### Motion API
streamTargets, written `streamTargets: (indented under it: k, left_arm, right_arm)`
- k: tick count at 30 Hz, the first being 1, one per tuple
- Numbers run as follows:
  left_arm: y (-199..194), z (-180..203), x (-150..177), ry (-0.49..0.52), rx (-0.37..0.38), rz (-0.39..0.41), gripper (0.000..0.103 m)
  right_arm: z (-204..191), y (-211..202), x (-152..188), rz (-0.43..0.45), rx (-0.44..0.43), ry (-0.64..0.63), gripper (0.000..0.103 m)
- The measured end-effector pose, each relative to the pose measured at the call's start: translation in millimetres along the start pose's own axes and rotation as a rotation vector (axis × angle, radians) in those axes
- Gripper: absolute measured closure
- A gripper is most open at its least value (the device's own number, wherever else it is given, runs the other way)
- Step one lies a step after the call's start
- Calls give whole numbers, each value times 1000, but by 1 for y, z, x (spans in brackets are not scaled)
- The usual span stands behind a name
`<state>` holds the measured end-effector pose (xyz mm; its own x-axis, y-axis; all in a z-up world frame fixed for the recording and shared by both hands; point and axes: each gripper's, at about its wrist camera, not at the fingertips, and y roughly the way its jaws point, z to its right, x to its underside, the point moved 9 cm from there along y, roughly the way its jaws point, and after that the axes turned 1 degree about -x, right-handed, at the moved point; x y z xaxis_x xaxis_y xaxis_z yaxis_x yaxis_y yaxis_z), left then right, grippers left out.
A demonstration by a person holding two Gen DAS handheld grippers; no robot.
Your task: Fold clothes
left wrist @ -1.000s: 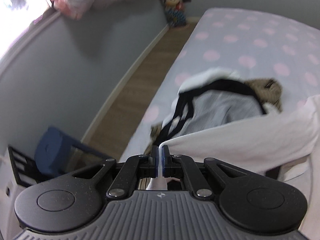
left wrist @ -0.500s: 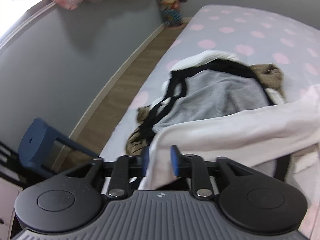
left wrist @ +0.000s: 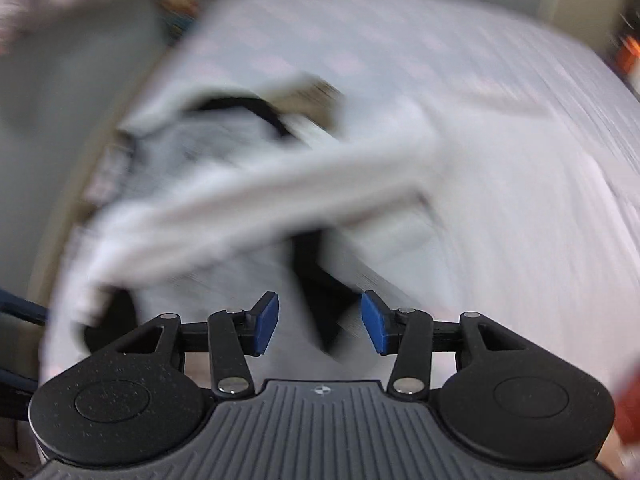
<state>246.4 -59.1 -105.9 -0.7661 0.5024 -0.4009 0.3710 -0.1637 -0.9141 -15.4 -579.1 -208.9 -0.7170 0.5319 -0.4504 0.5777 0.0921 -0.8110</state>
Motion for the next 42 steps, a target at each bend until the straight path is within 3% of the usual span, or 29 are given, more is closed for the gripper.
streamTargets:
  k: [8, 11, 17, 20, 22, 23, 24, 25, 26, 28, 29, 33, 38, 40, 42]
  left_arm:
    - [69, 115, 42, 249, 118, -365, 59]
    - [92, 137, 56, 240, 150, -448, 59]
    - [128, 163, 87, 284, 144, -615, 59]
    - [133, 169, 97, 316, 123, -633, 54]
    - [131, 170, 99, 312, 117, -626, 54]
    - [130, 171, 101, 310, 114, -622, 58]
    - [128, 171, 102, 303, 124, -617, 63]
    - [126, 172, 104, 296, 134, -613, 74]
    - [123, 172, 106, 287, 144, -604, 85]
    - [117, 174, 110, 282, 161, -588, 97]
    - [114, 174, 113, 283, 164, -587, 98]
    - [103, 170, 127, 290, 170, -614, 98]
    - [98, 170, 130, 253, 177, -583, 95]
    - [92, 166, 126, 240, 176, -543, 87]
    - [82, 159, 121, 211, 193, -489, 73]
  right_arm:
    - [4, -5, 1, 9, -46, 29, 43]
    - [6, -2, 2, -14, -59, 42, 43]
    - [4, 12, 11, -110, -74, 18, 43]
    - [1, 21, 19, -174, -49, -24, 43]
    - [-7, 26, 26, -226, -50, -82, 45]
    - [-10, 28, 28, -237, -42, -116, 51]
    - [-14, 29, 30, -245, -31, -150, 65]
    - [-15, 28, 31, -241, -17, -170, 76]
    - [-16, 27, 32, -234, -2, -187, 96]
    - [-17, 21, 32, -206, -1, -189, 95]
    - [-15, 17, 32, -195, 0, -184, 96]
    - [-9, 7, 34, -188, 15, -173, 96]
    - [-11, 9, 36, -211, 64, -218, 95]
    - [-12, 7, 33, -184, 77, -227, 86]
    - [-12, 2, 28, -131, 74, -216, 50]
